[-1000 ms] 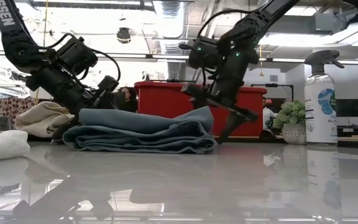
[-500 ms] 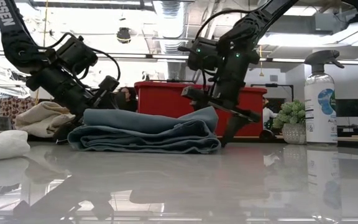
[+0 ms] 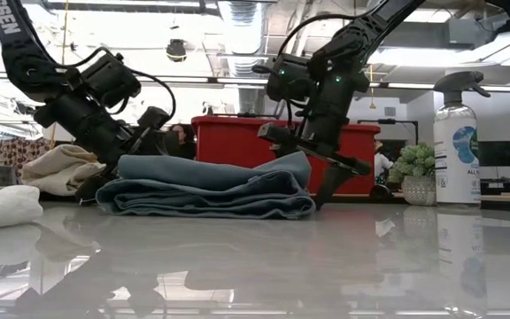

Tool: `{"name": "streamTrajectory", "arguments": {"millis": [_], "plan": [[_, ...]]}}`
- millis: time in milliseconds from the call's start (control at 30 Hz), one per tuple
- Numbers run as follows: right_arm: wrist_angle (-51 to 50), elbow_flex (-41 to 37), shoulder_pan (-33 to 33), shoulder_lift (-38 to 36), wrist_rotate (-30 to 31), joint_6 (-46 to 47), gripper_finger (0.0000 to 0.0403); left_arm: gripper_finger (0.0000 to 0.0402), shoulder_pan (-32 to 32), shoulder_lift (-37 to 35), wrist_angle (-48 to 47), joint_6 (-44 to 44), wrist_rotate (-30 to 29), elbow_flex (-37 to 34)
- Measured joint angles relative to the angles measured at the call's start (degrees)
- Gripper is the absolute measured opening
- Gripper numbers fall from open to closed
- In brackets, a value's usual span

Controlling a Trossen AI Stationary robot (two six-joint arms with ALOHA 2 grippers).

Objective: Fold Laundry from Bin
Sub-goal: Stack the blue pants on top of the white shirt

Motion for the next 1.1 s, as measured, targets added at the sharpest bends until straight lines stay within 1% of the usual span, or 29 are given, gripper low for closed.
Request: {"name": "streamTrajectory", "arguments": {"millis": [100,167,267,400,533,600,700,867,1100], "plan": [[0.0,0.0,0.0,0.0,0.0,-0.4,0.0334,0.0292,0.8,0.1,-0.7,0.6,1.8,0.9],[0.0,0.0,0.0,0.0,-0.1,-1.4,0.0334,0.0292,1.3,0.2,-2.7,3.5,3.8,2.8],[-0.2,0.0,0.0,0.0,-0.2,-2.6,0.0334,0.0292,1.8,0.2,-10.7,9.8,5.0,7.1],[-0.2,0.0,-0.1,0.0,-1.6,-2.7,0.0334,0.0292,1.7,0.2,-25.0,16.7,0.9,12.9],[-0.4,0.0,-0.1,0.0,-1.7,-2.7,0.0334,0.0292,1.5,0.2,-33.0,19.7,-2.8,17.0],[-0.5,0.0,-0.1,0.0,-1.8,-2.7,0.0334,0.0292,0.9,0.2,-33.7,19.3,-4.6,17.3],[-0.5,0.0,-0.1,0.0,-1.8,-2.6,0.0334,0.0292,-0.3,0.1,-32.0,15.4,-6.9,16.2],[-0.4,0.0,-0.1,0.0,-1.9,-2.5,0.0334,0.0292,-2.1,0.0,-27.9,10.8,-8.2,14.8],[-2.4,1.8,-1.2,-0.7,-3.9,-1.0,0.0334,0.0292,-2.6,0.2,-26.2,11.1,-7.6,14.7]]}}
